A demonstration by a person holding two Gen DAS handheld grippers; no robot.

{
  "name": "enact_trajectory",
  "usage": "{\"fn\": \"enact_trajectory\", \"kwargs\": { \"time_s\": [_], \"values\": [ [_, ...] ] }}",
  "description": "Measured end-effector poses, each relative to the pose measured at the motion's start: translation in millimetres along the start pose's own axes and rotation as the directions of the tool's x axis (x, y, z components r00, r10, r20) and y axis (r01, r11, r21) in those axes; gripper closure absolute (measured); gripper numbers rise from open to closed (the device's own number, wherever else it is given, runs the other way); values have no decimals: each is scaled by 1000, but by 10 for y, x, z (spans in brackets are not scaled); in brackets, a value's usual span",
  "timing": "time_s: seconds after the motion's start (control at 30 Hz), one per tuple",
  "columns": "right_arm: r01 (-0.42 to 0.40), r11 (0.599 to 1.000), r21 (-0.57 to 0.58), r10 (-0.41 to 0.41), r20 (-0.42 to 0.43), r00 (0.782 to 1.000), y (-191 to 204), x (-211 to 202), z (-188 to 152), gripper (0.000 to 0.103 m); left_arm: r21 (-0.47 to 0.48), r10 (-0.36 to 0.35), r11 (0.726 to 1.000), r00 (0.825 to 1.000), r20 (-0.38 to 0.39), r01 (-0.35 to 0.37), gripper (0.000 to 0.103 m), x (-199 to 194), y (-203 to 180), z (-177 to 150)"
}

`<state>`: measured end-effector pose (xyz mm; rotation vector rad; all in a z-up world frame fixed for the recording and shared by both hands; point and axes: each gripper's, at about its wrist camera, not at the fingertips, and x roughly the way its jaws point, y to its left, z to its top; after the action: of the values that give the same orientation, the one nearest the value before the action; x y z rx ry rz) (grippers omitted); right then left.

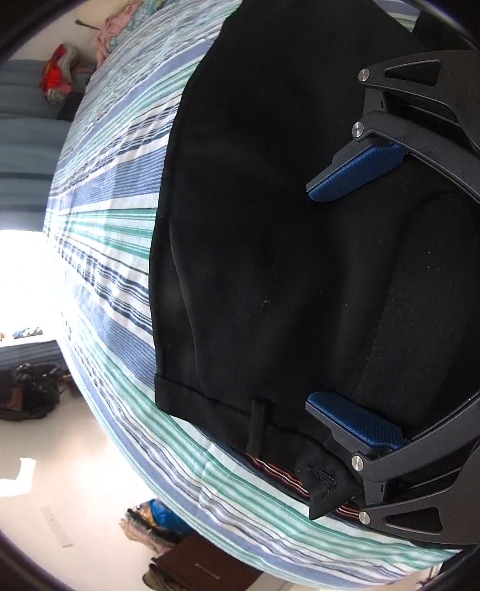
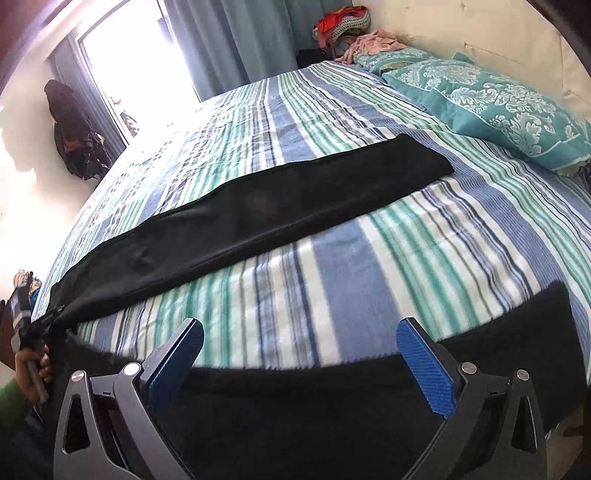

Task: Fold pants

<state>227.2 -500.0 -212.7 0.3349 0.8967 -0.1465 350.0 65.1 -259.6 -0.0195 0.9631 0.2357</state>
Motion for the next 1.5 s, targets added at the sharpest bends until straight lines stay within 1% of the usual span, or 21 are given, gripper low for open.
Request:
{"fn": "enact_trajectory", "kwargs": {
  "time_s": [0.2, 0.27, 0.37, 0.43, 0.5, 0.57, 0.63, 0.67, 0.7, 0.73, 0.8, 0.83, 0.87, 0.97, 1.03, 1.13, 1.23, 1.3, 1.37, 1.47, 1.5],
  "values": [
    [132, 991, 0, -132, -47, 990, -965, 491, 1121, 0, -9, -6, 1000, 999, 34, 6, 1, 21, -26, 10],
    [139, 989, 47, -134, -91, 987, -1296, 672, 1500, 0, -12, -9, 1000, 999, 43, 10, 1, 32, -24, 0],
    [188, 977, 101, -168, -180, 969, -1605, 988, 1922, 0, -11, -7, 1000, 999, 51, 8, 1, 55, -25, 7],
    [202, 976, 85, -185, -180, 966, -1614, 1160, 2110, 0, -13, -10, 1000, 998, 55, 10, 1, 55, -19, 3],
    [189, 981, 47, -178, -173, 969, -1516, 1364, 2253, 1, -14, -10, 1000, 998, 57, 11, 1, 54, -21, 3],
    [197, 980, 1, -193, -201, 960, -1363, 1613, 2292, 3, -14, -10, 1000, 998, 58, 10, 1, 58, -25, 6],
    [216, 975, -48, -221, -244, 944, -1240, 1886, 2278, 13, -13, -9, 1000, 998, 57, 10, 1, 57, -26, 6],
    [223, 972, -75, -235, -264, 936, -1185, 1999, 2238, 25, -13, -9, 1000, 998, 57, 10, 1, 57, -26, 7],
    [245, 964, -98, -263, -273, 925, -1150, 2075, 2210, 25, -12, -8, 1000, 998, 57, 9, 1, 55, -25, 5],
    [257, 961, -99, -274, -251, 928, -1130, 2065, 2195, 28, -12, -7, 1000, 998, 57, 8, 1, 56, -26, 7],
    [251, 967, -32, -252, -206, 946, -1160, 1927, 2175, 81, -10, -5, 1000, 998, 55, 5, 1, 58, -30, 11],
    [216, 976, 9, -211, -185, 960, -1176, 1828, 2158, 82, -10, -3, 1000, 998, 55, 4, 1, 58, -31, 12],
    [215, 977, 8, -211, -155, 965, -1146, 1707, 2127, 84, -9, -2, 1000, 999, 54, 2, 1, 59, -33, 15],
    [221, 973, -69, -225, -57, 973, -958, 1302, 1969, 88, -4, 8, 1000, 999, 50, -8, 1, 57, -45, 23],
    [192, 979, -70, -191, 16, 981, -852, 941, 1793, 88, 0, 16, 1000, 999, 48, -16, 1, 54, -56, 31],
    [172, 983, -67, -163, 124, 979, -704, 335, 1405, 89, 6, 30, 1000, 999, 44, -30, 1, 51, -75, 43],
    [191, 982, -8, -186, 201, 962, -651, -204, 843, 89, 11, 48, 999, 998, 40, -48, 1, 39, -95, 52],
    [175, 978, 110, -196, 216, 957, -745, -479, 417, 89, 16, 67, 998, 997, 37, -68, 1, 27, -120, 57],
    [184, 960, 212, -227, 197, 954, -839, -625, 13, 89, 24, 87, 996, 996, 36, -88, 1, 13, -141, 55],
    [207, 933, 296, -244, 95, 965, -865, -563, -547, 88, 25, 112, 993, 993, 24, -112, 1, -6, -162, 63],
    [221, 927, 304, -247, 51, 968, -825, -512, -666, 84, 24, 121, 992, 993, 15, -121, 1, -17, -167, 71]
  ]
}}
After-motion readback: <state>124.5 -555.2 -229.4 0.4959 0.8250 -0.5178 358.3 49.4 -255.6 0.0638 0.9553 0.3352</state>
